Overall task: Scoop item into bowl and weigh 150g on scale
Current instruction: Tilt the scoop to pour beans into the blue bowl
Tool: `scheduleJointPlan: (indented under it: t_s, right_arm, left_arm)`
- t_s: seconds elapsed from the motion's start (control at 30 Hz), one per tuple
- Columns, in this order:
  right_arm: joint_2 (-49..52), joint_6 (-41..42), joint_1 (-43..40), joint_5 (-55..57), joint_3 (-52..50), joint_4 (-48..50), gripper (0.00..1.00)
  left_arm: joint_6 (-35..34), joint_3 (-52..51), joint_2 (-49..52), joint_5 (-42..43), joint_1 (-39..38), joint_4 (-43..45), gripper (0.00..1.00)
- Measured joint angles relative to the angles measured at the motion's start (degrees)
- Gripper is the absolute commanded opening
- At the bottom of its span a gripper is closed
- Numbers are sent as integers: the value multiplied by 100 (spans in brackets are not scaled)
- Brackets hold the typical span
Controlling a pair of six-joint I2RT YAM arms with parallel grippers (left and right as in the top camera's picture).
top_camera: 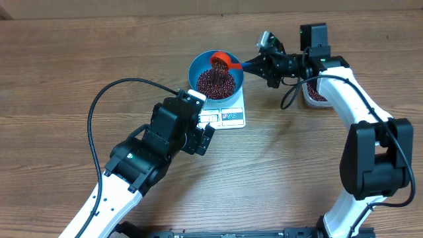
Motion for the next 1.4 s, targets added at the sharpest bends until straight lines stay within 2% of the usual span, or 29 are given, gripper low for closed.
scheduleJointPlan:
  t_s: [0.27,0.97,1.4]
  right_arm:
    - [0,-452,103,-2,0,190,4]
    - [0,-623,101,-2,0,177,4]
    - [0,-1766,101,-2,0,522,4]
  left_arm:
    - [0,0,0,0,0,0,100]
    - [0,0,0,0,0,0,99]
    - [0,0,0,0,0,0,100]
